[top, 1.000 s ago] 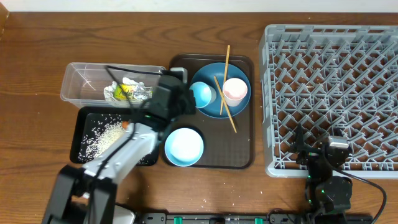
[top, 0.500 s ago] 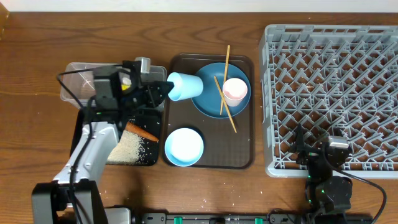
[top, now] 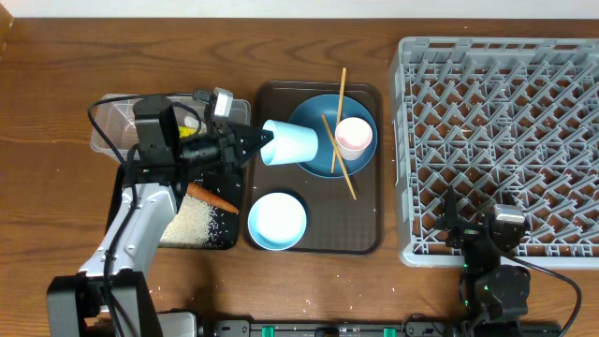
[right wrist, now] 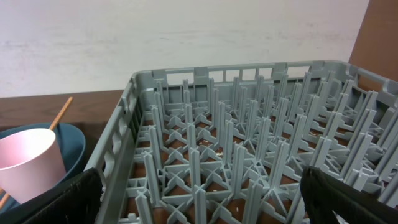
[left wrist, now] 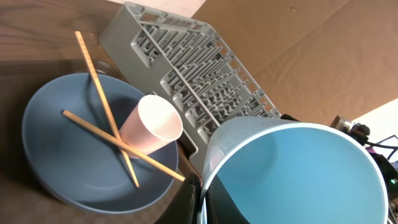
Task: Sort waste into correct bins and load items into the dishwasher rack
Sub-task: 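Lift the light-blue cup and tilt it toward the rack, then move the right gripper from the rack toward the held cup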
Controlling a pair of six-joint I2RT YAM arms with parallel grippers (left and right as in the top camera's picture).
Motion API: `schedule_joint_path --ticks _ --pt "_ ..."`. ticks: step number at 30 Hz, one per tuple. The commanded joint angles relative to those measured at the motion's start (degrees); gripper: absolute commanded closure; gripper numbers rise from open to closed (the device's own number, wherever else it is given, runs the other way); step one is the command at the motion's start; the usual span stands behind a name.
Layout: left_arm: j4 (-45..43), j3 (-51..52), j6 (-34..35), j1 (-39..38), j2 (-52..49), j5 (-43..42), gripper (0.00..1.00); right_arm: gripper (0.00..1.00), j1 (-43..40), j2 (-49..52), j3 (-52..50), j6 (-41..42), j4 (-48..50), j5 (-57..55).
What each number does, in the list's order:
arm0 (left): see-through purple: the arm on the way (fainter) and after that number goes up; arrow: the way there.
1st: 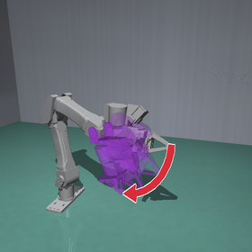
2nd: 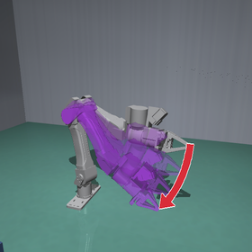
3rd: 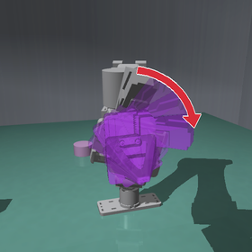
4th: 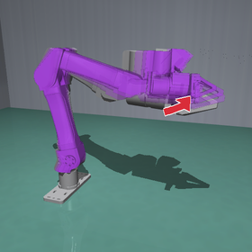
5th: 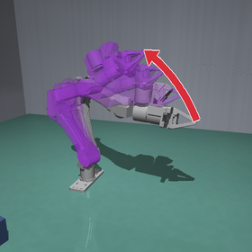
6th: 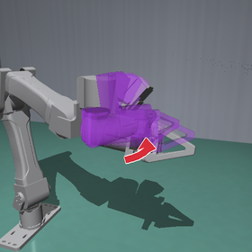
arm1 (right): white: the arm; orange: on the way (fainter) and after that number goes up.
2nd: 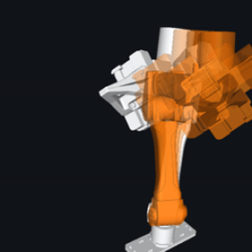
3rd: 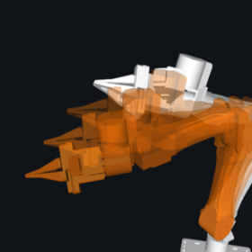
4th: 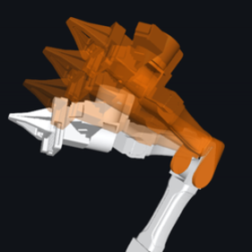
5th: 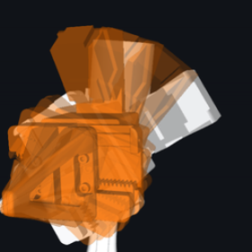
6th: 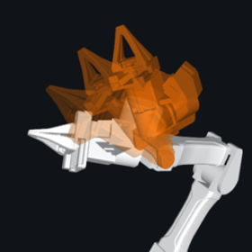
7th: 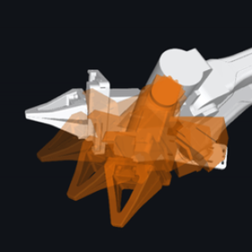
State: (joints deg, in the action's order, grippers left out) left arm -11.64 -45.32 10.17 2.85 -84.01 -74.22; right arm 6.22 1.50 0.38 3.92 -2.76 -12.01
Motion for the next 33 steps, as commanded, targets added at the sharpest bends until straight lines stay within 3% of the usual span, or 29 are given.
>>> schedule_joint_path --ticks 1,17,26,33 --pt "-0.2 0.1 -1.4 0.0 0.5 -1.9 0.94 0.01 0.7 0.0 -0.1 0.3 -0.3 0.3" --pt "-1.7 0.1 -1.4 0.0 0.5 -6.4 0.94 0.01 0.7 0.0 -0.1 4.2 -0.9 6.3" --pt "-1.7 0.1 -1.4 0.0 0.5 -6.4 0.94 0.01 0.7 0.0 0.2 14.6 -0.6 30.4" --pt "-1.7 0.1 -1.4 0.0 0.5 -6.4 0.94 0.01 0.7 0.3 8.4 19.0 -10.4 32.3"
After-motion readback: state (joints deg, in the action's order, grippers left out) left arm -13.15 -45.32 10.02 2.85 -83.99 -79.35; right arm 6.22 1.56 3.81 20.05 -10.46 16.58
